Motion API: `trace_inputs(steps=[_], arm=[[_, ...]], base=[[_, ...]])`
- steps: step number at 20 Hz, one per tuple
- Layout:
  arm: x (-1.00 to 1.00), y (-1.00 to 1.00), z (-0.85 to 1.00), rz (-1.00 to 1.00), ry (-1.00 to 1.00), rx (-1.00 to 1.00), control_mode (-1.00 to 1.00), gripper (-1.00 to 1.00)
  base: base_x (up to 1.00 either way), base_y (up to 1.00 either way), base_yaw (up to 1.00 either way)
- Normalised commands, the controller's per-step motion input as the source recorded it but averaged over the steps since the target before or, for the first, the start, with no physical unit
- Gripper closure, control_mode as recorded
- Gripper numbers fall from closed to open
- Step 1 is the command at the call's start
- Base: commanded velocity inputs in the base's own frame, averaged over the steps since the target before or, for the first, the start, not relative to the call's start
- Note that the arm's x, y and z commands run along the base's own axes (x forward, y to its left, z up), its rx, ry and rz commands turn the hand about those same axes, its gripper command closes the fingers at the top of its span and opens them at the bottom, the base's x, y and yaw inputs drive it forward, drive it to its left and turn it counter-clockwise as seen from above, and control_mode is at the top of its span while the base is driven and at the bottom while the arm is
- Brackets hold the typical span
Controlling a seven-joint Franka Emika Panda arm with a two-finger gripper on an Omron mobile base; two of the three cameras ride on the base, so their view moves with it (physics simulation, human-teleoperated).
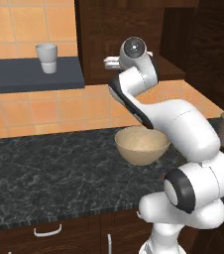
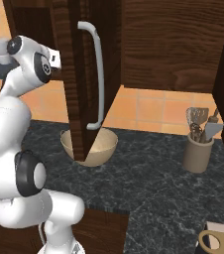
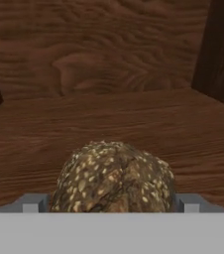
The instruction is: Open the cabinet, pick up the bread from the cabinet and place it in the basket. Then move the basket to the dining counter.
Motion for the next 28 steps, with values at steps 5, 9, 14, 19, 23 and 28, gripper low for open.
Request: trace_inputs(steps=[5,9,14,19,23,28], arm=[[-1.0,0.0,0.0,0.01,0.01,0.0,-1.0,1.0],[-0.99,-0.03,-0.04,0.09,0.1,0.0,-1.0,1.0],[-0.6,0.01,-0.55,0.09,0.18,-0.02,-1.0,1.0],[-0.02,0.02,-0.89,0.0,0.33,-0.11,-1.0,1.0],[0.09,0.0,-0.64,0.01,0.27,0.0,-1.0,1.0],[0.4,-0.01,-0.84,-0.04,0.34,-0.07,-1.0,1.0]], base=[[0.0,0.0,0.0],[0.0,0.0,0.0],[0.0,0.0,0.0],[0.0,0.0,0.0],[0.0,0.0,0.0],[0.0,0.0,0.0]])
